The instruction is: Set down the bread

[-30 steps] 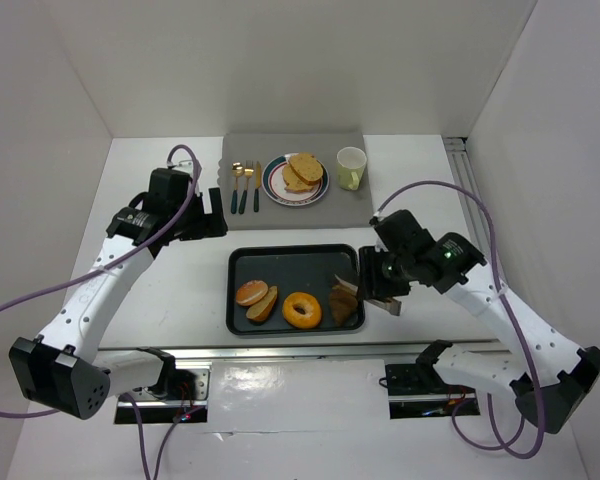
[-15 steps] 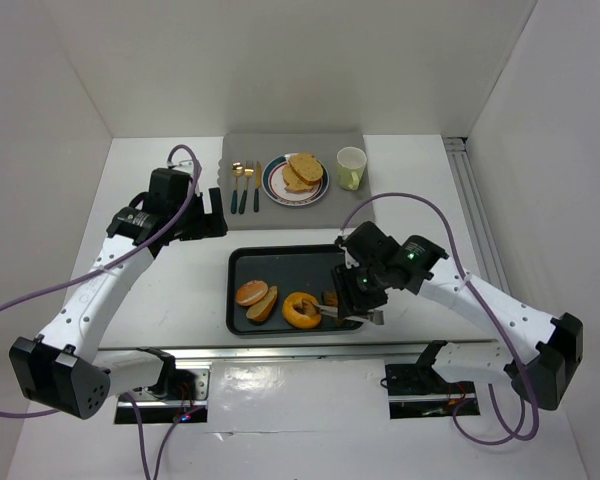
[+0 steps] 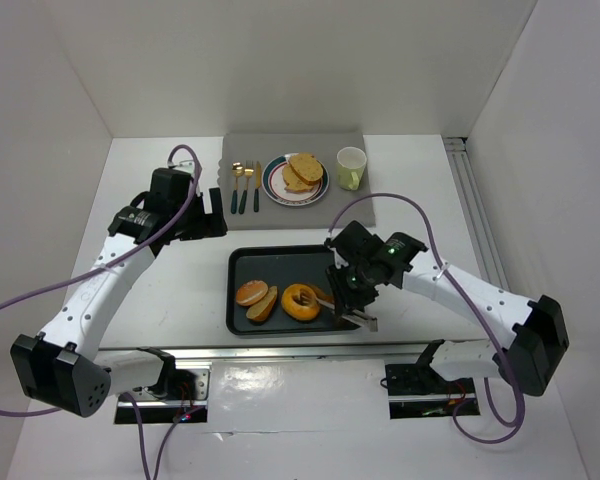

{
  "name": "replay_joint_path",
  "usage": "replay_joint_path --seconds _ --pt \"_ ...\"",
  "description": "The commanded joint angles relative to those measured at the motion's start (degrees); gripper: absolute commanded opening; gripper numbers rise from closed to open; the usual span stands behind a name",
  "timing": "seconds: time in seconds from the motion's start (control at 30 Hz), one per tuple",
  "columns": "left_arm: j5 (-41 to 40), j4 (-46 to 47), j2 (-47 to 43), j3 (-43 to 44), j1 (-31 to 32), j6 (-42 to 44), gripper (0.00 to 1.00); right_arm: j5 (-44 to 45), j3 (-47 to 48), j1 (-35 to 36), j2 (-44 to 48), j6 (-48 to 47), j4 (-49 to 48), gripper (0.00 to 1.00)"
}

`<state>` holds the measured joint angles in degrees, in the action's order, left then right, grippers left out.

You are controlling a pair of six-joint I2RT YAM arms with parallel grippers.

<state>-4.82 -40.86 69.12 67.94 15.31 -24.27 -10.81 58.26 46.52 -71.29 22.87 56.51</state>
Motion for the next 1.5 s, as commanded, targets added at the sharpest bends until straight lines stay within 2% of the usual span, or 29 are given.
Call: replay_joint_path --seconds 0.0,0.1,0.23,0.27,0.4,0.53,0.6,0.67,0.87,0.93,1.07,1.23,1.47 --pt "-0.54 1.05 -0.04 0.79 0.25 -0.16 1.0 4.21 6.68 0.41 0.97 -0.81 -0.27 0.22" --pt "-1.06 1.57 -0.04 0.79 0.25 -0.16 1.0 8.15 13.07 0.41 0.1 -0.81 2.63 0.21" --pt "-1.6 1.57 0.57 1.84 0.25 -0.16 1.0 13.69 20.56 -0.73 -3.76 -2.12 2.64 0.21" --pt "-1.6 1.57 0.57 1.84 0.25 -0.16 1.0 15.45 21.97 -2.21 -4.9 -2.74 -0.15 0.21" --pt "-1.6 2.1 0.57 1.84 0.25 -0.16 1.0 20.03 29.09 -5.13 -13.42 -4.76 -9.03 0.21" --pt "-1.6 2.1 0.57 1.84 0.25 0.45 1.0 28.62 41.02 -5.65 -25.37 -6.26 -14.84 0.24" --pt "-0.98 2.1 0.57 1.84 -0.28 0.45 1.0 29.87 44.99 -6.88 -32.58 -7.67 -17.03 0.24" --pt "-0.98 2.1 0.57 1.84 -0.28 0.98 1.0 30.58 51.32 -8.28 -39.41 -8.28 -17.05 0.24" --pt "-0.45 2.1 0.05 1.84 -0.81 0.98 1.0 29.88 62.31 -10.92 -50.42 -8.9 -16.62 0.24" --pt "-0.45 2.1 -0.47 1.32 -0.81 0.98 1.0 29.88 62.33 -10.93 -51.14 -8.9 -16.61 0.27" --pt "-0.45 2.1 -0.48 1.32 -1.33 0.98 1.0 29.09 61.72 -10.93 -51.15 -8.9 -16.61 0.38" --pt "0.07 2.1 -0.48 1.32 -1.34 0.98 1.0 26.63 59.43 -10.93 -46.76 -8.9 -18.63 0.53" --pt "0.6 2.1 0.05 1.84 -1.34 0.98 1.0 25.4 59.43 -9.79 -45.08 -8.9 -18.63 0.58"
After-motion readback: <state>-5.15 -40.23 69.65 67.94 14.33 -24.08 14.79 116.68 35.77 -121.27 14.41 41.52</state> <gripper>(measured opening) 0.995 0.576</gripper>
